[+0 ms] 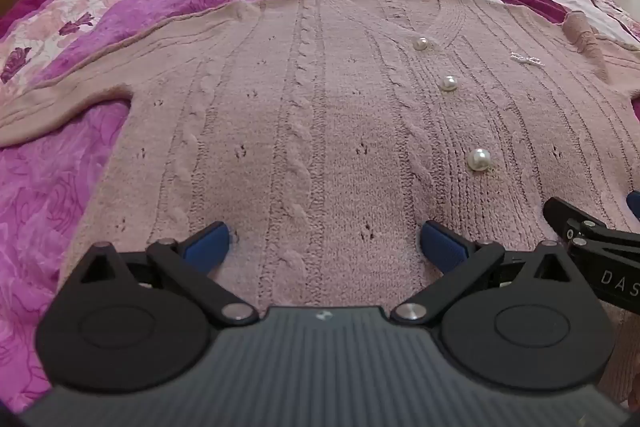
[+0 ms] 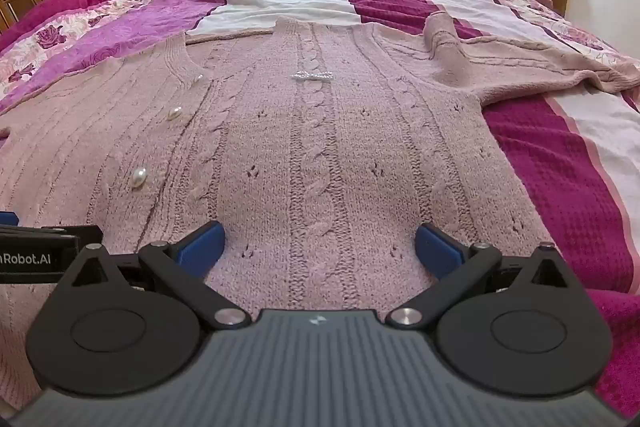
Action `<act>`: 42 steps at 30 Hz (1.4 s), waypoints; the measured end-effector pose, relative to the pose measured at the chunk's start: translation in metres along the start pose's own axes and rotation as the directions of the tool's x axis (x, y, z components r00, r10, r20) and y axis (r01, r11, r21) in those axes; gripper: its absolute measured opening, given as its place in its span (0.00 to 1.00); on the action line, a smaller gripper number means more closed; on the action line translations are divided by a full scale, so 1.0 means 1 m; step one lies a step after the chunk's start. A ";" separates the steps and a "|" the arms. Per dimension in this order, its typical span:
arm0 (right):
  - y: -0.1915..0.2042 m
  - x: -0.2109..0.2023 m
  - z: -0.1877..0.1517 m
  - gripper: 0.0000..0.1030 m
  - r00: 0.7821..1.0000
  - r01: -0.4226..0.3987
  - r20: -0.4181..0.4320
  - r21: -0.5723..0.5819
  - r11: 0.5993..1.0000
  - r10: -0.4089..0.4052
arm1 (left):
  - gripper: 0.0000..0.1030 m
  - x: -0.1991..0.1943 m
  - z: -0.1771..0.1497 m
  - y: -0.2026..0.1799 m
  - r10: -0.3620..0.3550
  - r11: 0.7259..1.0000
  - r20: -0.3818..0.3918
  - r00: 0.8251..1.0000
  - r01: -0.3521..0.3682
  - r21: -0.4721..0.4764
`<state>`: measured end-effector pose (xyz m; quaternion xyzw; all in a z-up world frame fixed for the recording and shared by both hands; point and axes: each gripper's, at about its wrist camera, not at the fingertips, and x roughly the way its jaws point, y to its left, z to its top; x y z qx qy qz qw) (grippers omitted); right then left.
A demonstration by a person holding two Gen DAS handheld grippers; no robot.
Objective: Fold small clothes
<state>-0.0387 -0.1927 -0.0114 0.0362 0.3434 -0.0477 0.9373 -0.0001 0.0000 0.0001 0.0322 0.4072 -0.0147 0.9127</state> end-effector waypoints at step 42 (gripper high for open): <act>0.000 0.001 0.000 1.00 1.000 0.004 0.003 -0.005 1.000 -0.004 | 1.00 0.000 0.000 0.000 0.003 1.000 0.002 1.000 -0.003 0.003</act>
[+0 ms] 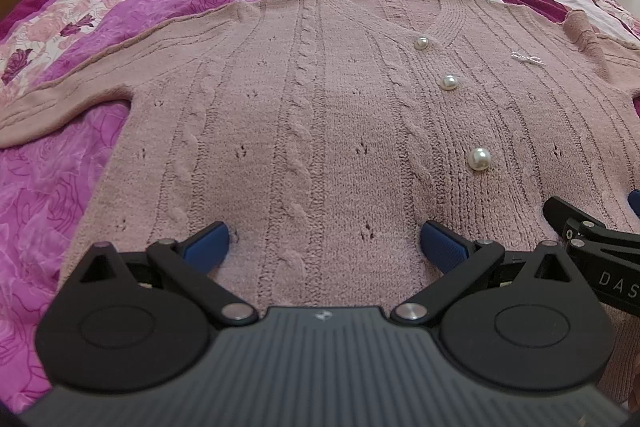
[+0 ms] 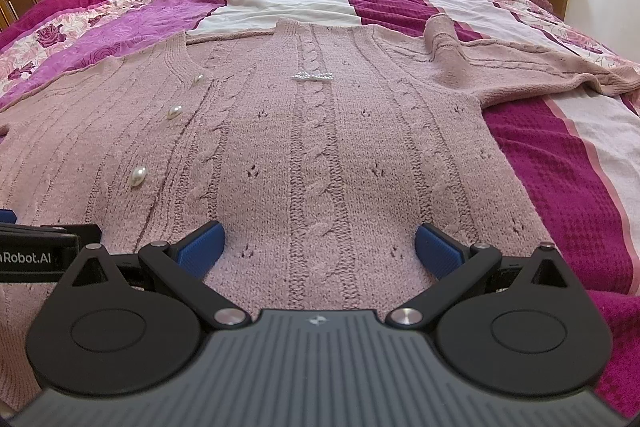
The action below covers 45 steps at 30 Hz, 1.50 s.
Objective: Fold small clothes
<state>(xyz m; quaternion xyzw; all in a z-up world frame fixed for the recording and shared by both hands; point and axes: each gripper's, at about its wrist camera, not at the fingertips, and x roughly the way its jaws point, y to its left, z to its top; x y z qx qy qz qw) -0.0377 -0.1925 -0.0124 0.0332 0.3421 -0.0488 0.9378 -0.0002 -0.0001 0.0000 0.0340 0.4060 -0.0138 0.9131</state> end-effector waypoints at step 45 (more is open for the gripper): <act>0.003 -0.001 -0.002 1.00 1.000 0.004 0.003 -0.004 1.000 -0.004 | 1.00 0.000 0.000 0.000 0.002 1.000 0.002 1.000 -0.002 0.002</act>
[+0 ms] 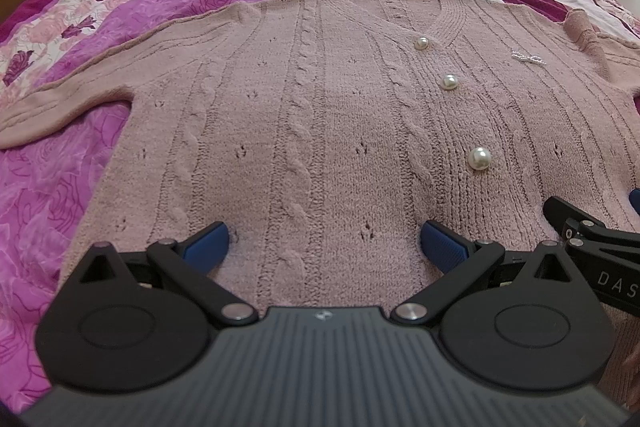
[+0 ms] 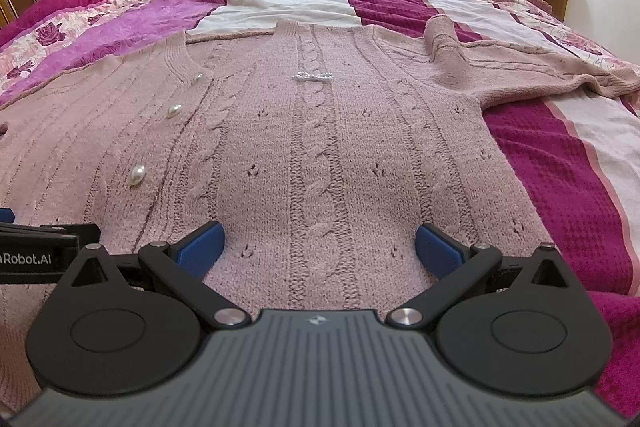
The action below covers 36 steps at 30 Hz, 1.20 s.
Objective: Fold small clothes
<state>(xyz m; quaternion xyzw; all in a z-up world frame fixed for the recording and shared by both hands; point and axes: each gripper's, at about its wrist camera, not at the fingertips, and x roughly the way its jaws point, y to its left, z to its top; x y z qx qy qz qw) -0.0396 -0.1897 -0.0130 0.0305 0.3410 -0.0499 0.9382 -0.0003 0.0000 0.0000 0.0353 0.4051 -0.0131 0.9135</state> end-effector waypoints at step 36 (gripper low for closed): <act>-0.047 -0.027 0.036 1.00 0.963 -0.269 0.028 0.203 0.942 0.269 | 1.00 -0.025 0.029 0.015 -0.019 0.996 -0.017 1.000 0.017 -0.084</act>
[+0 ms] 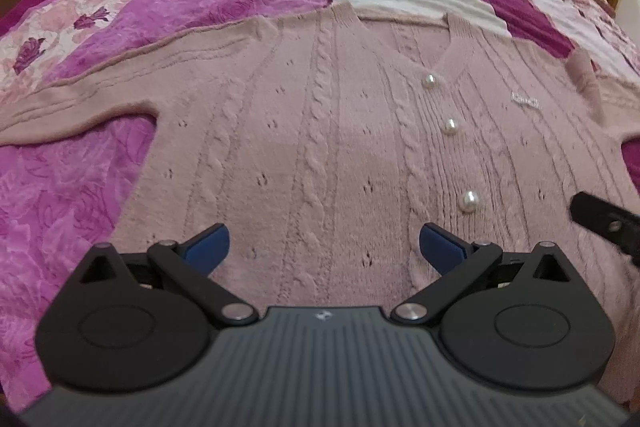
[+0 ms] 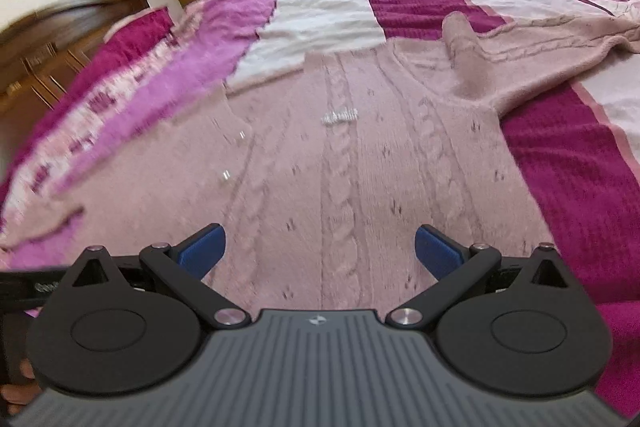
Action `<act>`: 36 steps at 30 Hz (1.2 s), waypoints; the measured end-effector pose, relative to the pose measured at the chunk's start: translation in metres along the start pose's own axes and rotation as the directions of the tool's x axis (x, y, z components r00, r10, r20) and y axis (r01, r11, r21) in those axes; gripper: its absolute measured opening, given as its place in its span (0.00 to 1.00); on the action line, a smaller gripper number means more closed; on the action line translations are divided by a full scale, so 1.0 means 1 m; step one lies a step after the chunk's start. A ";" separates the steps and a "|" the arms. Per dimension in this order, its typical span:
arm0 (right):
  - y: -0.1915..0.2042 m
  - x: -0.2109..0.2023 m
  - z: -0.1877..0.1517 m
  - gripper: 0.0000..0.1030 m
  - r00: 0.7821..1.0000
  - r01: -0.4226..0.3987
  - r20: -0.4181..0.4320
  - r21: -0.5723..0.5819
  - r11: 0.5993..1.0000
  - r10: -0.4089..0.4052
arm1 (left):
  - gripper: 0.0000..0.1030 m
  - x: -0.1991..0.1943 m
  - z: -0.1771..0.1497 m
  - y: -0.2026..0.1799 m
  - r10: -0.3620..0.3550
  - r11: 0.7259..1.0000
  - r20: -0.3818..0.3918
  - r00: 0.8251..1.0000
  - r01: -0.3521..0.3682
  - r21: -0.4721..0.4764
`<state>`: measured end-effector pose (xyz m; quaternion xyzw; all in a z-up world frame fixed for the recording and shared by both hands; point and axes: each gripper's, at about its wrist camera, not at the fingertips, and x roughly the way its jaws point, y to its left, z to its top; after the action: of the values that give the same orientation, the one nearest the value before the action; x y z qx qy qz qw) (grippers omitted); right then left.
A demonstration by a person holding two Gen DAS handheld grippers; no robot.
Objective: Fold small clothes
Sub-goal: 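Reach the right tool to the cardigan sleeve cuff and grasp it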
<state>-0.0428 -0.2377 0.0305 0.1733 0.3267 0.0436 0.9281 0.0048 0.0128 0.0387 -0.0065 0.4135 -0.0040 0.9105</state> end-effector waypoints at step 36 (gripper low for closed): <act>-0.300 0.023 0.137 1.00 0.957 0.115 0.167 0.528 0.841 -0.236 | 1.00 0.041 0.014 -0.008 0.068 0.998 -0.110 0.992 -0.070 -0.007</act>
<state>0.0499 -0.5547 0.0113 0.3870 0.2337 -0.1507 0.8792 0.0423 0.0045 0.0166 0.0031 0.4628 0.0294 0.8860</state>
